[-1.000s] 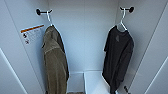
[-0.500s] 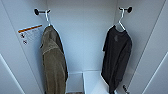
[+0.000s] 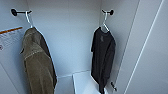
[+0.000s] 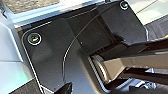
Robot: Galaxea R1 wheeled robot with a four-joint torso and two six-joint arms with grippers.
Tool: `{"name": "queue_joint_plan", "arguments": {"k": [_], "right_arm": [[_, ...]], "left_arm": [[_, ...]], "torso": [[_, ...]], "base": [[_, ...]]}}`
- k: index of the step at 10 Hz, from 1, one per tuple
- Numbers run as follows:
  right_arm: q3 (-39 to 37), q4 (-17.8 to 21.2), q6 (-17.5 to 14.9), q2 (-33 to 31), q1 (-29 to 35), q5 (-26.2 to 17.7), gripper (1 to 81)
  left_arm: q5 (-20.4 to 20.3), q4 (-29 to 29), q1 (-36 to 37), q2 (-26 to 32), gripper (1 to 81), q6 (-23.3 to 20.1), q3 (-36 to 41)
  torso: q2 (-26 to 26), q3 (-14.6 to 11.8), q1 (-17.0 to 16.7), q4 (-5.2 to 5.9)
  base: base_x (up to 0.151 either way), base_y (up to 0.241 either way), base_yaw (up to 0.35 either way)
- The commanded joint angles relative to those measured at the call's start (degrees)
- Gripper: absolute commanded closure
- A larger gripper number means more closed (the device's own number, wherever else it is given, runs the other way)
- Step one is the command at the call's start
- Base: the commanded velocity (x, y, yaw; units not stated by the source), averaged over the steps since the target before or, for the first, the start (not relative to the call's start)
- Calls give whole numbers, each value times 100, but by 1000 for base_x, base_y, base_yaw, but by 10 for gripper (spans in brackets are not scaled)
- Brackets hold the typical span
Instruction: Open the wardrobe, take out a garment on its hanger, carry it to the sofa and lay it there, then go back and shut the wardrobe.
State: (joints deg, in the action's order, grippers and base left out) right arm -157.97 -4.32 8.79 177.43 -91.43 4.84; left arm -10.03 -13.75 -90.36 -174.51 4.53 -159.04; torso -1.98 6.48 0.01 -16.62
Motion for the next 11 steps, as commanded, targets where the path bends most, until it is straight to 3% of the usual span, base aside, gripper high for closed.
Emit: {"name": "queue_joint_plan", "arguments": {"k": [1,2,3,4,6,8,11], "right_arm": [[21,-34,-18,5,155,-326,10],[21,-34,-18,14,164,-326,10],[21,-34,-9,14,182,-326,10],[30,-34,-18,23,199,-326,10],[39,-34,-18,31,260,-326,10],[31,-34,-18,49,243,-326,10],[30,-34,-18,31,234,-326,10]], "left_arm": [[283,48,171,21,10,-23,31],[369,92,163,29,10,21,22],[860,118,163,134,10,65,31],[1134,276,163,223,10,100,48],[1117,110,179,346,10,-31,92],[1302,215,295,346,10,-480,198],[1258,171,512,144,10,-471,128]], "torso": [[0,2,0,11],[0,-20,0,-164],[0,-40,0,-280],[0,-42,0,-319],[0,-44,0,-317],[0,-44,-1,-319],[0,-44,-1,-319]], "base": [[0,0,0],[0,0,0],[0,0,0],[0,0,0],[0,0,0],[0,0,0],[0,0,0]]}}
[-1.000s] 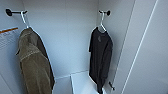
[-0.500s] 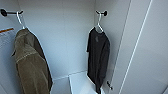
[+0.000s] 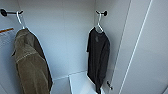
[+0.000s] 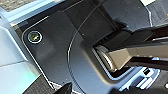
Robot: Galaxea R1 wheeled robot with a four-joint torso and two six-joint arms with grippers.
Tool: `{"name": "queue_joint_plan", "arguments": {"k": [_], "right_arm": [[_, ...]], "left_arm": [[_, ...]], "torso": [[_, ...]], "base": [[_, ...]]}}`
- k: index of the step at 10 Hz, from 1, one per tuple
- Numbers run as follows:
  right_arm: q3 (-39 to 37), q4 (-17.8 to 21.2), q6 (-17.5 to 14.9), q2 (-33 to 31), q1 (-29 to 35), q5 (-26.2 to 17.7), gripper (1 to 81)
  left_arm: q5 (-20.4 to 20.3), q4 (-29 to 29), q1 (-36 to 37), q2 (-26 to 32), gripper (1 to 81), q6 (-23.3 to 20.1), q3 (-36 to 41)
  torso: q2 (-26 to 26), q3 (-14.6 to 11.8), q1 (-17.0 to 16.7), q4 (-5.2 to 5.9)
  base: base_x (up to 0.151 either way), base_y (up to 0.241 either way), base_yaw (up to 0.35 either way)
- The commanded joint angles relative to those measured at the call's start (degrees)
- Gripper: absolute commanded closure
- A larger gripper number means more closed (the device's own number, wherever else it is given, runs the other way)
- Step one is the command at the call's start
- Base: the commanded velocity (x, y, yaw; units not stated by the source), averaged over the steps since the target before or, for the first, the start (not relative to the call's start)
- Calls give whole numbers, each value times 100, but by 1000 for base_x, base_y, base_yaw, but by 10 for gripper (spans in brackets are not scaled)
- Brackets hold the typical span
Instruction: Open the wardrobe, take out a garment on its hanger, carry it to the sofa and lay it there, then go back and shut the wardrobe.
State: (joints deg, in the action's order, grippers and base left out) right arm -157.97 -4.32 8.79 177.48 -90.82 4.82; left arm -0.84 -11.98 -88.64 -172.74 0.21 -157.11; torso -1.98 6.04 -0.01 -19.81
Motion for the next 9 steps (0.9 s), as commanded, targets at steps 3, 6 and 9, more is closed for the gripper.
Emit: {"name": "queue_joint_plan", "arguments": {"k": [3,6,9], "right_arm": [[39,-34,-18,44,200,-323,10],[39,-34,-18,44,244,-323,10],[4,-25,-18,27,261,-323,10]], "left_arm": [[541,-32,939,28,10,-56,285],[734,-15,1624,538,10,-38,1558],[1121,65,2389,969,10,23,2429]], "torso": [[0,0,1,0],[0,0,1,0],[0,0,1,0]], "base": [[0,0,0],[0,0,0],[0,0,0]]}}
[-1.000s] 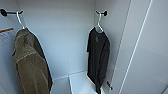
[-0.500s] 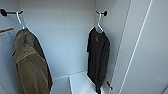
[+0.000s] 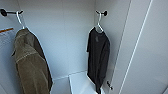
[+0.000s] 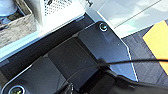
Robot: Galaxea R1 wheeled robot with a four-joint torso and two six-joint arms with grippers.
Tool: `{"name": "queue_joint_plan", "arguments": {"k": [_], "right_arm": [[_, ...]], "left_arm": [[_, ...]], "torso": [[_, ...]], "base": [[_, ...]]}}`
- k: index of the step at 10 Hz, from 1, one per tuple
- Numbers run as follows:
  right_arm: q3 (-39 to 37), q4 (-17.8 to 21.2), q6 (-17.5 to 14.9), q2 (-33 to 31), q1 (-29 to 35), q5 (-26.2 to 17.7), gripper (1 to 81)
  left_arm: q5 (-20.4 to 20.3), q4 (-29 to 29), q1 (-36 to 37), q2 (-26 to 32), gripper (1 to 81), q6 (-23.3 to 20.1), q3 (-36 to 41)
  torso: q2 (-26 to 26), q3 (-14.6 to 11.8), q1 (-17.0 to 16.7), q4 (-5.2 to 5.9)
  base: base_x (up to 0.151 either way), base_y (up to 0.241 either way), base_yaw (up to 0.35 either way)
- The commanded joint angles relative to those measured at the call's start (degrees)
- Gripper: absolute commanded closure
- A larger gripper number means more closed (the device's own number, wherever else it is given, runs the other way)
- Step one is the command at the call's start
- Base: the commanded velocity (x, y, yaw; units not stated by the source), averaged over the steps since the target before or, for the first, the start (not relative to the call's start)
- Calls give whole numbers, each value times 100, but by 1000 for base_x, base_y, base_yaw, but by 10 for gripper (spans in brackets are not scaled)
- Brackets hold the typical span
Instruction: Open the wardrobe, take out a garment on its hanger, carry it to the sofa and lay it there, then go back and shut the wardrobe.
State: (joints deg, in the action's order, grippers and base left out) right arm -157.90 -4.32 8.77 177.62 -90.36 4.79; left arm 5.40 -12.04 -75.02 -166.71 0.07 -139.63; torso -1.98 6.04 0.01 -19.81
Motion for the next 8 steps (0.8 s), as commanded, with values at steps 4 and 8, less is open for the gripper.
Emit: {"name": "queue_joint_plan", "arguments": {"k": [4,8], "right_arm": [[-11,-25,-15,-13,214,-321,10],[-20,-25,-15,-66,206,-321,10]], "left_arm": [[1059,88,1871,436,10,177,1112],[1429,36,2803,1024,10,818,2246]], "torso": [[2,0,2,0],[2,2,5,0]], "base": [[0,0,0],[0,0,0]]}}
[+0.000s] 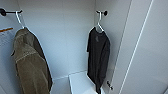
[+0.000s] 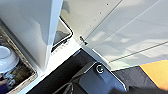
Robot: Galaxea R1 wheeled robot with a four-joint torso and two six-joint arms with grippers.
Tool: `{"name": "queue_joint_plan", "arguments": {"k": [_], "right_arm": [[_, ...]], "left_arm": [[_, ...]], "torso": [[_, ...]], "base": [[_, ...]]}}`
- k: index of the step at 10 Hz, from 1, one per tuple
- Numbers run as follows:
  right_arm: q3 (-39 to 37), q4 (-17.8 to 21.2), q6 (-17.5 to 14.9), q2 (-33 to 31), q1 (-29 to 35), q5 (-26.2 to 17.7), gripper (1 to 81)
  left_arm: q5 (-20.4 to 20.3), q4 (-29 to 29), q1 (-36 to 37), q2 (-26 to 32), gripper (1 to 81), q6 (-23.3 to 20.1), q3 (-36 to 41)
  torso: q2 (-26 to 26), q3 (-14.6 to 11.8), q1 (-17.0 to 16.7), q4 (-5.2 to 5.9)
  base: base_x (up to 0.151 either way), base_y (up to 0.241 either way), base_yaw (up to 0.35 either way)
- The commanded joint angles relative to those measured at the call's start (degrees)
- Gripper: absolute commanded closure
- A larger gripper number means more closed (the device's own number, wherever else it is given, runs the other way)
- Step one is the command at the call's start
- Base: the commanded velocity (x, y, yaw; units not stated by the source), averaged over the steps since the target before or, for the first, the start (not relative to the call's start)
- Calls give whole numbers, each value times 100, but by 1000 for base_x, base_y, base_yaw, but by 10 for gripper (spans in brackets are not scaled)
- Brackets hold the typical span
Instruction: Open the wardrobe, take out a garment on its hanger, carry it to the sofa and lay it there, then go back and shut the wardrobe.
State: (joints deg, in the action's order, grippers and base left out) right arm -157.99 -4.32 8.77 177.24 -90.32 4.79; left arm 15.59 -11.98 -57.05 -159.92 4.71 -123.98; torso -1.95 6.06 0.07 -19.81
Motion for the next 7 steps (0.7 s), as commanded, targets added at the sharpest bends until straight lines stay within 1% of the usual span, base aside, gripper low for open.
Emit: {"name": "queue_joint_plan", "arguments": {"k": [1,3,4,6,7], "right_arm": [[-11,-25,-15,-46,202,-321,10],[-11,-25,-15,-46,211,-321,10],[-11,-25,-15,-46,202,-321,10],[-11,-25,-15,-63,202,-321,10],[-11,-25,-24,-63,211,-321,10]], "left_arm": [[523,38,1208,486,10,461,865],[690,38,1586,653,10,619,1103],[840,38,1823,750,10,742,1287],[919,3,2324,969,10,1031,1718],[1129,-6,2588,1014,10,1181,1867]], "torso": [[0,0,0,0],[0,2,2,0],[0,2,2,0],[2,2,4,0],[2,5,4,0]], "base": [[0,0,0],[0,0,0],[0,0,0],[0,0,0],[0,0,0]]}}
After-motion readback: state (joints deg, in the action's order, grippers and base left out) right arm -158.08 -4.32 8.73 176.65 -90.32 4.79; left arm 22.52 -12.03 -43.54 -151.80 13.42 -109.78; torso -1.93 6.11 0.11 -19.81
